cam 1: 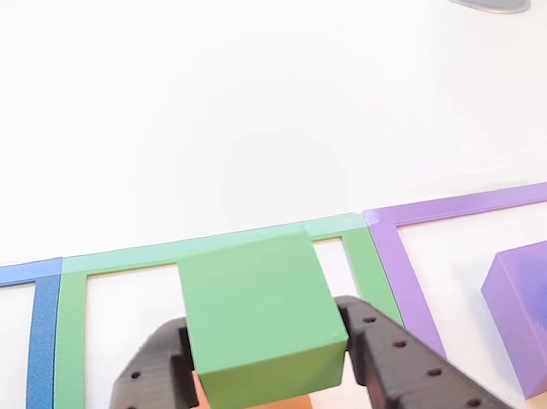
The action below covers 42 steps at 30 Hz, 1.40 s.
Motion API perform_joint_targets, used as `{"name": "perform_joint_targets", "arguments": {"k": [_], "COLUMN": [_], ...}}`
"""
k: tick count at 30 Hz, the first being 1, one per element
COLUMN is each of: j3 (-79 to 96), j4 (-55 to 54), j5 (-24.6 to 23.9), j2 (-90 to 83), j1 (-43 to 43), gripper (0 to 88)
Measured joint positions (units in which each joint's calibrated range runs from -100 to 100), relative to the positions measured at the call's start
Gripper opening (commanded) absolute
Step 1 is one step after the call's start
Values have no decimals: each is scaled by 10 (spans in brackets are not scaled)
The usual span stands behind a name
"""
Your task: Tower of hanoi
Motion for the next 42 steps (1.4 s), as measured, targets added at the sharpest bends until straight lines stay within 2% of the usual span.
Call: {"name": "perform_joint_targets", "arguments": {"k": [14,42], "j3": [6,-19], "j4": [-92,-112], "j5": [0,2], "j2": [86,139], "j1": [-19,-20], "gripper": [43,44]}}
